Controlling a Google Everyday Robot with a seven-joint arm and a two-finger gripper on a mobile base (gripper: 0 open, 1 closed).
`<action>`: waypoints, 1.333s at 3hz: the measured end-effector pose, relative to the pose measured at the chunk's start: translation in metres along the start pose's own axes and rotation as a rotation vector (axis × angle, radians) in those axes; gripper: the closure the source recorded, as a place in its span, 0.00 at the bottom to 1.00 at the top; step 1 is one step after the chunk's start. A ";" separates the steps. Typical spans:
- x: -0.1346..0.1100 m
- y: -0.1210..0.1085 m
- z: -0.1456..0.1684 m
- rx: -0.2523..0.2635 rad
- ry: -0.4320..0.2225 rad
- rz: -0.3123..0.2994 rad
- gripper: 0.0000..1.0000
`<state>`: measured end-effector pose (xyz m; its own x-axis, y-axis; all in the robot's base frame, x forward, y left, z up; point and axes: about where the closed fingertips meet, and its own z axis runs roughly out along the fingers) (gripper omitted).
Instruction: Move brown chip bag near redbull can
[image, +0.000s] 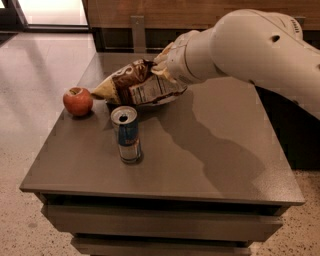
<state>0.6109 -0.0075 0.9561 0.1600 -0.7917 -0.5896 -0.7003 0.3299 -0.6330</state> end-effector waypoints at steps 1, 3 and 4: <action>0.008 0.011 0.000 -0.015 0.012 0.024 1.00; 0.025 0.035 0.007 -0.081 0.032 0.076 1.00; 0.031 0.044 0.006 -0.107 0.046 0.089 1.00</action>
Offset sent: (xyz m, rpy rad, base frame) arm -0.0145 -0.0074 -0.0518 0.0245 0.1353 -0.0176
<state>0.5894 -0.0143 0.9067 0.0633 -0.7852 -0.6160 -0.7811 0.3452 -0.5203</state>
